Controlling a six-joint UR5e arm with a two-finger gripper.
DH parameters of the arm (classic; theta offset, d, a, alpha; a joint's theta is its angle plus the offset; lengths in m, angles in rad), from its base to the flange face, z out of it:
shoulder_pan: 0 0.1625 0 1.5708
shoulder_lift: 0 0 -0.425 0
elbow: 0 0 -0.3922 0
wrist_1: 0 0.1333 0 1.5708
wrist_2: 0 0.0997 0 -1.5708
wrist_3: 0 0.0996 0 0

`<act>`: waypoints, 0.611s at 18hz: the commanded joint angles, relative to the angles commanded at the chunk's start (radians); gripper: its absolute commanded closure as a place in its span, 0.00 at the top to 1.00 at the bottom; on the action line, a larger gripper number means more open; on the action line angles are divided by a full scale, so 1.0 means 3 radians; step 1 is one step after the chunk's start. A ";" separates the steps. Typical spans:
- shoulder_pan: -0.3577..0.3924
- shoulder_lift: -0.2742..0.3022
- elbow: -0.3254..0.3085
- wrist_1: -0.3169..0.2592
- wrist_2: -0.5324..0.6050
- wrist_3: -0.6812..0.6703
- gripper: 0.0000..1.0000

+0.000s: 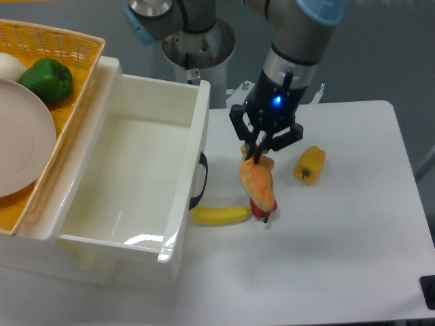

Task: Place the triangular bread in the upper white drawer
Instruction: 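Lift the grasped bread up off the table, then carry the bread over the open white drawer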

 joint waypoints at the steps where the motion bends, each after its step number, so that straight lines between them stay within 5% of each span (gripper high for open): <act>1: -0.0010 0.0046 -0.0020 -0.0015 -0.0036 -0.0020 0.16; 8: -0.0153 0.0169 -0.0036 -0.0184 -0.0123 -0.0051 0.16; 11: -0.0220 0.0240 -0.0031 -0.0424 -0.0118 -0.0051 0.16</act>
